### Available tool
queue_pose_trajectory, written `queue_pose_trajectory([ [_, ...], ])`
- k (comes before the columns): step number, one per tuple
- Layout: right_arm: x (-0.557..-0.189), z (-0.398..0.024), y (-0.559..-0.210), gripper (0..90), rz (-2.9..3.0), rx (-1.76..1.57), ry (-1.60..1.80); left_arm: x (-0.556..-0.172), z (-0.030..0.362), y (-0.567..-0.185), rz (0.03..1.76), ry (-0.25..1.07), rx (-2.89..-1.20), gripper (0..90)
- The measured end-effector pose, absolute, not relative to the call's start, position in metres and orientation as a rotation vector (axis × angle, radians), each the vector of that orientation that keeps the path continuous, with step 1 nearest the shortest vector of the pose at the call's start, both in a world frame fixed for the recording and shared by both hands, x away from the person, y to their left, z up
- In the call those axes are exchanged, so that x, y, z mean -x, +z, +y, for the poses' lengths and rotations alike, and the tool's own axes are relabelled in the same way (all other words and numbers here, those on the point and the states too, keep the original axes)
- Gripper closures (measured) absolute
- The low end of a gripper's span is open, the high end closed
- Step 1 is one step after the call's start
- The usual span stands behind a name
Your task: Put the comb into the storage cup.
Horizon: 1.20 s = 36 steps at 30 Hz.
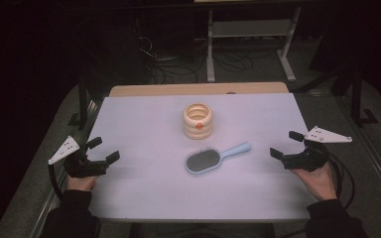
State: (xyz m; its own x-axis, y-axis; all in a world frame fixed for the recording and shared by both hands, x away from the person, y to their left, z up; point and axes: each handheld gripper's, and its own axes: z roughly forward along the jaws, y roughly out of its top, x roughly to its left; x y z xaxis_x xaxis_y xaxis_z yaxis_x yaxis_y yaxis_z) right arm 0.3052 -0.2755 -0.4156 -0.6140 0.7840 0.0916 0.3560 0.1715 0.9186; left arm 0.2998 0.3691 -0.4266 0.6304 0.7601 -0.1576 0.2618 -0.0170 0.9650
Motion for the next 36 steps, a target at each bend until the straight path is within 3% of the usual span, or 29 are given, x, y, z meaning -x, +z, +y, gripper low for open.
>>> queue_pose_trajectory([
  [36,-0.3021,-0.272,-0.4101,0.0,2.072,-1.068,1.418,-0.2971,0.3696,-0.4268,0.876,0.49,-1.573,0.0],
])
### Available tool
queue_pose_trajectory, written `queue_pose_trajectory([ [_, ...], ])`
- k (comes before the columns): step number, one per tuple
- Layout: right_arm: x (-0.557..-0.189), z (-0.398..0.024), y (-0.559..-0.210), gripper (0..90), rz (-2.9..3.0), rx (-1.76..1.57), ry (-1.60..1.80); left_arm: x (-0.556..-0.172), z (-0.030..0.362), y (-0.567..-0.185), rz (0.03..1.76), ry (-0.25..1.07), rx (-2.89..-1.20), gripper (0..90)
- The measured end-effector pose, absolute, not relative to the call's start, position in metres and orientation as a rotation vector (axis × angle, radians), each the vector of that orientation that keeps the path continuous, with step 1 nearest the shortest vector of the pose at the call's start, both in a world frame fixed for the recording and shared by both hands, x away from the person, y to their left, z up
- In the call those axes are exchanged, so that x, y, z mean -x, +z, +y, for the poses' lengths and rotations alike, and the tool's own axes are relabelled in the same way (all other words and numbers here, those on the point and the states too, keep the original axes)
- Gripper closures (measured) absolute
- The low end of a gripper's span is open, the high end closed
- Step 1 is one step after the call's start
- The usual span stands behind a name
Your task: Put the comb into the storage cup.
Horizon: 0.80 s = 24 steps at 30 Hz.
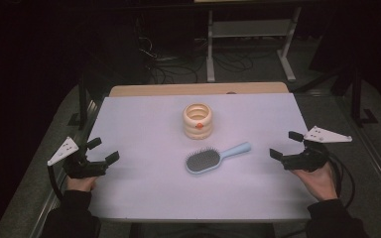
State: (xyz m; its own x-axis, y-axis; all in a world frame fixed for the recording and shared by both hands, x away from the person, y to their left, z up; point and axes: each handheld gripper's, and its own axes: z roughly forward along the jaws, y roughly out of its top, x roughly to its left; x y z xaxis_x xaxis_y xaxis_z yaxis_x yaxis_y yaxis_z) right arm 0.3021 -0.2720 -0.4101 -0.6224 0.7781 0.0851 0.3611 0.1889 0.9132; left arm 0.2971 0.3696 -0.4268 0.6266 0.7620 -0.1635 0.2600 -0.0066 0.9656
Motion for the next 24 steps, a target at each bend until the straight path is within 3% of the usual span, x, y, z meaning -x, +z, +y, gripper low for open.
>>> queue_pose_trajectory([
  [24,-0.322,-0.25,-0.389,0.0,2.213,-1.013,1.309,-0.295,0.37,-0.427,0.886,0.483,-1.563,0.0],
])
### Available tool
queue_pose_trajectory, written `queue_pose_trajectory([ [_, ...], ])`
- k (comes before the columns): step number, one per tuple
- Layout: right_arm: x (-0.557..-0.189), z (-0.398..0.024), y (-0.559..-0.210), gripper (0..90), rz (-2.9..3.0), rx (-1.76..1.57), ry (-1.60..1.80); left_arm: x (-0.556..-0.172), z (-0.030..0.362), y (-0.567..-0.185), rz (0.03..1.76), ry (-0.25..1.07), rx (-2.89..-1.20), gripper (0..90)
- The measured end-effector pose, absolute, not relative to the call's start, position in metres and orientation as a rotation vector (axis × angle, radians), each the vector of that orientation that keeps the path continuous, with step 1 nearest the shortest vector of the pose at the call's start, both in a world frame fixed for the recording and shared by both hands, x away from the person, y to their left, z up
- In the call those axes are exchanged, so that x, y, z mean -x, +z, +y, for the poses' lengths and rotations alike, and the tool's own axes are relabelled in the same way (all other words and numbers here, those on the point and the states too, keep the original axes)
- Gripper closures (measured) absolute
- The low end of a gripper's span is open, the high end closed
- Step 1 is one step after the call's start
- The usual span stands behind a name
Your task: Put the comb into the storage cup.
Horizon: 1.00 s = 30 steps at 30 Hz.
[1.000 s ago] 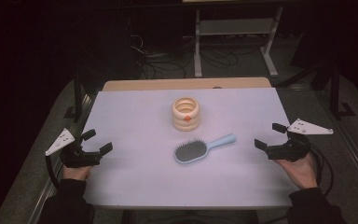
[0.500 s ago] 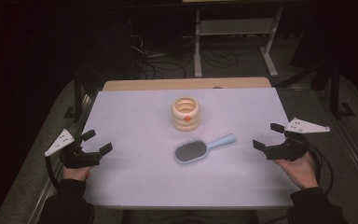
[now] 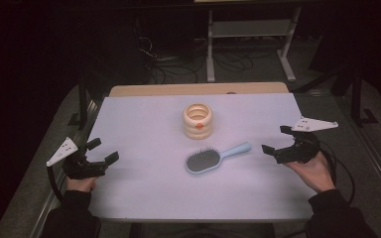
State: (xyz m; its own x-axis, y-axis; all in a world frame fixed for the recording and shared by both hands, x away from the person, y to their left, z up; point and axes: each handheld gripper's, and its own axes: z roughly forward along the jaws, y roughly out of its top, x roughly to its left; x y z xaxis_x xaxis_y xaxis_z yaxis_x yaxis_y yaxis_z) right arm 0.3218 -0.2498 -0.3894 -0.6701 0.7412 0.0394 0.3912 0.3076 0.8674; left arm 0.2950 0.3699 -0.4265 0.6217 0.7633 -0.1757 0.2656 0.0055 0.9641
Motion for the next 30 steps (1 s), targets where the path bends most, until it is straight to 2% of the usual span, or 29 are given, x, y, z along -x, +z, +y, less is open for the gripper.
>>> queue_pose_trajectory([
  [30,-0.365,-0.229,-0.378,0.0,2.342,-0.99,1.236,-0.295,0.371,-0.426,0.886,0.479,-1.557,0.0],
])
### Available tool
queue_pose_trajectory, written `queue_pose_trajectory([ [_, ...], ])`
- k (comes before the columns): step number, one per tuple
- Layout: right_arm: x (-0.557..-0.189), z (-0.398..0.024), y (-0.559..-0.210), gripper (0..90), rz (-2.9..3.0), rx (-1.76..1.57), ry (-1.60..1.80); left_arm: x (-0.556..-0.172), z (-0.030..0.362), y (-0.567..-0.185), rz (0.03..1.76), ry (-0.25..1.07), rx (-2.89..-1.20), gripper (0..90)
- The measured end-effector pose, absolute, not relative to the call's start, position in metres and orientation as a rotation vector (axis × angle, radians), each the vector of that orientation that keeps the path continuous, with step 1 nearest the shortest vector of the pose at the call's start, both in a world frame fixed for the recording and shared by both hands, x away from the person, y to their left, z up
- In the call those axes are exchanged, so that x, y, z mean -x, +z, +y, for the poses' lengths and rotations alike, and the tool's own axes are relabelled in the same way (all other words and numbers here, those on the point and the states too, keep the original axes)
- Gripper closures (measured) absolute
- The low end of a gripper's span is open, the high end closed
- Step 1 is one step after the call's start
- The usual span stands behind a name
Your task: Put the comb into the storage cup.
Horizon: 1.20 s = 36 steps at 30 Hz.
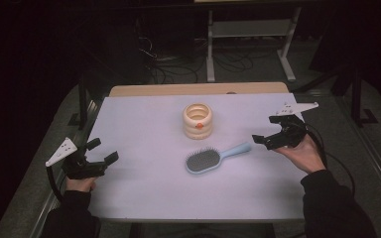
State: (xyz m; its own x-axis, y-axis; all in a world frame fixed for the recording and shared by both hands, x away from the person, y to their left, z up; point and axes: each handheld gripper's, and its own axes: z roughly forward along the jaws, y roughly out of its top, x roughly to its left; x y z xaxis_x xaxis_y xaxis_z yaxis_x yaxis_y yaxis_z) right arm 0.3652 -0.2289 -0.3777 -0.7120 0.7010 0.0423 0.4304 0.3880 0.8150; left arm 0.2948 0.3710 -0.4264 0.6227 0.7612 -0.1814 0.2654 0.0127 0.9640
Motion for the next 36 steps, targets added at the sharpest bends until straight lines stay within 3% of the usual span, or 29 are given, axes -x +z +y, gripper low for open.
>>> queue_pose_trajectory([
  [19,-0.394,-0.209,-0.38,0.2,2.455,-0.977,1.122,-0.296,0.371,-0.427,0.882,0.475,-1.556,0.0],
  [36,-0.416,-0.204,-0.392,9.1,2.504,-0.966,1.062,-0.296,0.371,-0.427,0.88,0.473,-1.558,0.0],
])
